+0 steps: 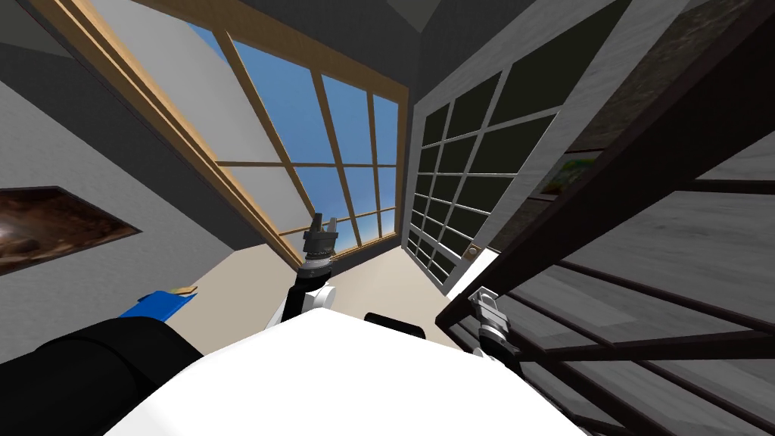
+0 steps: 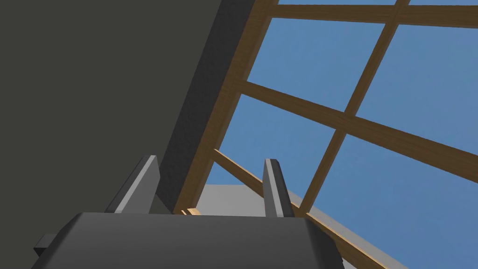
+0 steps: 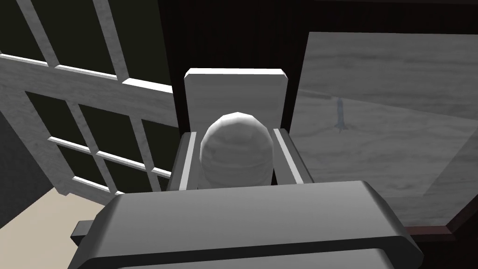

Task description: Pull the door open

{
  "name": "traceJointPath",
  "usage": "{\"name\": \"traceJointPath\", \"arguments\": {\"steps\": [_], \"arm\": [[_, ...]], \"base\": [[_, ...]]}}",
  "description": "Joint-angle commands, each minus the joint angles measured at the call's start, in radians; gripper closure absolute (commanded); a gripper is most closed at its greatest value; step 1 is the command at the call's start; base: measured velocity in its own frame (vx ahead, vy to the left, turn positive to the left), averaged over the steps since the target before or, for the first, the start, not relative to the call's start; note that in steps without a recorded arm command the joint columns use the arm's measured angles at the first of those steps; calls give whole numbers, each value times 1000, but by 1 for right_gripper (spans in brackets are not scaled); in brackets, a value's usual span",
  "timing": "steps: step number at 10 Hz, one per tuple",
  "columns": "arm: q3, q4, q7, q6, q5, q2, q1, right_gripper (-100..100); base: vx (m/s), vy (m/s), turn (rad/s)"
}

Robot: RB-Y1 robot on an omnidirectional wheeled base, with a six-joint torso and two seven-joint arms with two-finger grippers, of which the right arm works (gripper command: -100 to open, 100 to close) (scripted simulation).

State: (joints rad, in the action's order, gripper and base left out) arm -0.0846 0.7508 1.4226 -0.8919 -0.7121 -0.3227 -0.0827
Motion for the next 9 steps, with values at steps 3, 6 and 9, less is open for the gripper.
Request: {"name": "traceJointPath", "arguments": {"steps": [3,6,9], "arm": [[-59,6,44,-1,30,-15,-9,100],[-89,20,64,1,46,-26,-15,100],[-116,39,79,-1,59,-38,-37,100]], "base": [[-242,1,71],[-220,12,47],[-155,-22,58]]}}
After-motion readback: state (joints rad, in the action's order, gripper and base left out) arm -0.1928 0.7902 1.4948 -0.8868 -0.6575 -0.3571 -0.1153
